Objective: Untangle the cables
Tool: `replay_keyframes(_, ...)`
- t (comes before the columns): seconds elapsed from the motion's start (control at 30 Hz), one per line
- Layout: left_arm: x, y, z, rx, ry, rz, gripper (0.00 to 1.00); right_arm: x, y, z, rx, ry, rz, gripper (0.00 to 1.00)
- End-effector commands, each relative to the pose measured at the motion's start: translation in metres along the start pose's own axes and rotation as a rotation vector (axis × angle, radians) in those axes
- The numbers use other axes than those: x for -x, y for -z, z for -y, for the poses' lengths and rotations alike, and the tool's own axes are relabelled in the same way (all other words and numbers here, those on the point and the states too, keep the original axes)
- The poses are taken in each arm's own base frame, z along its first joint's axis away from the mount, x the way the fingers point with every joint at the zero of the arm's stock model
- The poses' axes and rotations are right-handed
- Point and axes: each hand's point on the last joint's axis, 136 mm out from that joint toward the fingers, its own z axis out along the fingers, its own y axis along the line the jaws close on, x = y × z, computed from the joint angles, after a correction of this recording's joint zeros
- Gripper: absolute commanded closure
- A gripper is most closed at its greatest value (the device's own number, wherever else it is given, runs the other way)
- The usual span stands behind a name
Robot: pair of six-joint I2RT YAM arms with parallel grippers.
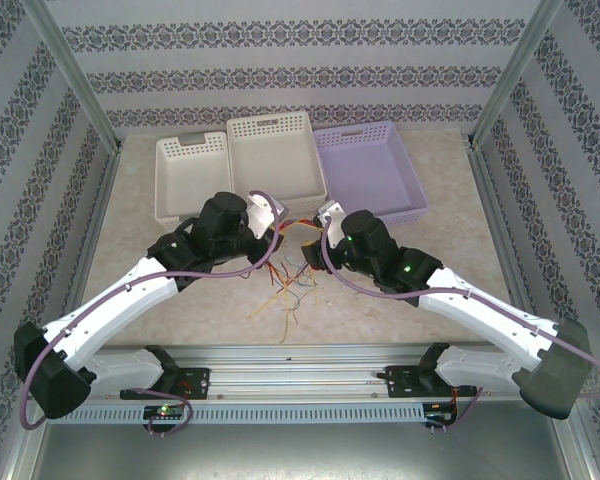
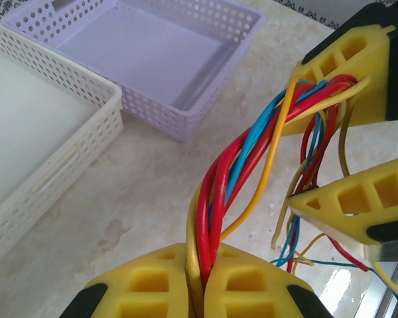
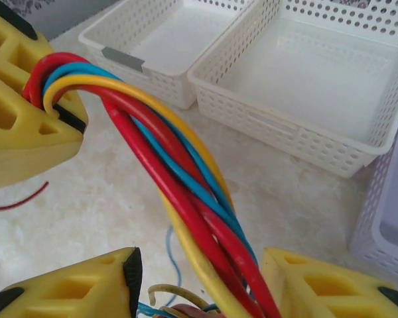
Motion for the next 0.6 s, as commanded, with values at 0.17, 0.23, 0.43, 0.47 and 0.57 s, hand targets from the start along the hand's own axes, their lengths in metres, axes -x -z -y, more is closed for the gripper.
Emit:
replay_keyframes(0.17,0.035,0.023,0.008,-0.029,0.022,0.155,1.0,-0.004,-0.022,0.009,-0.074,-0.071,-0.011,0.75)
replay_keyframes(0.23,0.038,0.031,0.009,-0.029,0.014,0.167,1.0,-0.008,-0.021,0.022,-0.146,-0.07,-0.014,0.8)
replay_keyframes(0.43,0.032,0.044,0.015,-0.051,0.007,0.149,1.0,-0.003,0.003,0.069,-0.423,-0.017,0.006,0.96)
replay_keyframes(0.47,0.03,0.045,0.017,-0.06,0.002,0.137,1.0,-0.002,0.011,0.081,-0.5,0.003,0.005,0.97)
replay_keyframes(0.57,0.018,0.043,0.021,-0.077,-0.013,0.08,1.0,0.007,0.033,0.109,-0.702,0.075,-0.005,0.96)
